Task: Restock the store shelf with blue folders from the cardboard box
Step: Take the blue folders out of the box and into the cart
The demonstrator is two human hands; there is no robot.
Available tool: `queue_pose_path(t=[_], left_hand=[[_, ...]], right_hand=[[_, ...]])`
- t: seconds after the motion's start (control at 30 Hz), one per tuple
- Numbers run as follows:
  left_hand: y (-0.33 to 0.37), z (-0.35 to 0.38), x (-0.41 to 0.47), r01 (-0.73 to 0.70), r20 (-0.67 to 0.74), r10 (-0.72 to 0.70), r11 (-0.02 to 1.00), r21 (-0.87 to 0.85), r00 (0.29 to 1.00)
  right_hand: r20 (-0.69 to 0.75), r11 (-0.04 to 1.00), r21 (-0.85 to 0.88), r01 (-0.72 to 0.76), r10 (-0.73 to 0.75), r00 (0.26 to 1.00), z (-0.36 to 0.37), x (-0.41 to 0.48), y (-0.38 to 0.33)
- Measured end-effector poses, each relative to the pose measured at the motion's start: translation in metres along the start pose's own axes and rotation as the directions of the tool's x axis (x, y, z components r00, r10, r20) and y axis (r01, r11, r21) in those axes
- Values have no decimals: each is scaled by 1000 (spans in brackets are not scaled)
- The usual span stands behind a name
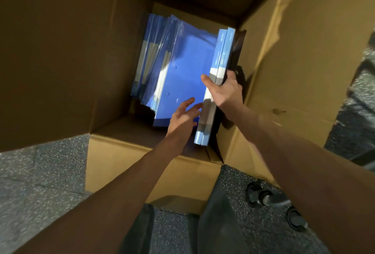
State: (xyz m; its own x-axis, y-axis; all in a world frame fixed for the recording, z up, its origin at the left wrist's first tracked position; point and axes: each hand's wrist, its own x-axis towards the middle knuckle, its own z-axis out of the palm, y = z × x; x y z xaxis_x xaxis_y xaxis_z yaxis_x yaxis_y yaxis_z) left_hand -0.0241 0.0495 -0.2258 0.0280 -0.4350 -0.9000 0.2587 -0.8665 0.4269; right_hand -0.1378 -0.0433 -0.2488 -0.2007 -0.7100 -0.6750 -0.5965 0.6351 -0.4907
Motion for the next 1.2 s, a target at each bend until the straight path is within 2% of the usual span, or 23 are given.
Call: queue_pose_path(t=[0.1, 0.23, 0.33, 0.5, 0.57, 0.67, 0.73, 0.8, 0.83, 0.9, 0.97, 1.03, 1.1, 1.13, 1.2], left_hand=[[6, 0, 3, 99, 18, -98, 986, -135, 995], [6, -4, -1, 147, 51, -141, 975, -169, 989], [8, -12, -4, 128, 40, -124, 987, -99, 991], [16, -29, -16, 92, -83, -94, 995, -22, 992], [27, -35, -25, 61, -114, -58, 998, 21, 992], [58, -43, -41, -23, -135, 44, 987, 159, 990], [86, -46, -63, -130, -99, 173, 932, 339, 980], [115, -46, -85, -273, -18, 329, 810, 519, 944], [131, -44, -100, -346, 41, 411, 706, 617, 911], [171, -34, -137, -463, 207, 539, 396, 793, 816], [210, -20, -169, -542, 399, 617, 55, 839, 679], [248, -1, -209, -563, 595, 588, -268, 782, 547], [276, 15, -243, -542, 749, 452, -517, 662, 485], [291, 22, -268, -529, 793, 383, -596, 604, 474], [316, 36, -304, -534, 852, 283, -681, 502, 440]], right_hand=[[-13, 997, -74, 23, -24, 1000, 1, -7, 13], [-19, 997, -77, 8, -10, 1000, 5, -7, 26], [12, 997, -73, 7, -6, 1000, 4, -7, 25], [8, 994, -106, 18, -17, 1000, -13, -17, 22], [50, 992, -123, 28, -22, 999, -27, -28, 17], [136, 983, -151, 100, -80, 988, -52, -47, 1], [214, 989, -108, 105, -80, 974, -73, -65, -16], [281, 991, -71, 116, -91, 955, -92, -82, -34], [314, 990, -57, 125, -102, 944, -106, -93, -44], [380, 983, -40, 181, -152, 912, -139, -120, -73], [459, 972, -27, 234, -196, 867, -170, -142, -99], [544, 955, -24, 296, -236, 805, -208, -171, -130], [604, 936, -25, 350, -265, 751, -241, -195, -154], [634, 929, -40, 367, -261, 728, -263, -212, -169], [678, 914, -53, 402, -262, 687, -297, -237, -189]])
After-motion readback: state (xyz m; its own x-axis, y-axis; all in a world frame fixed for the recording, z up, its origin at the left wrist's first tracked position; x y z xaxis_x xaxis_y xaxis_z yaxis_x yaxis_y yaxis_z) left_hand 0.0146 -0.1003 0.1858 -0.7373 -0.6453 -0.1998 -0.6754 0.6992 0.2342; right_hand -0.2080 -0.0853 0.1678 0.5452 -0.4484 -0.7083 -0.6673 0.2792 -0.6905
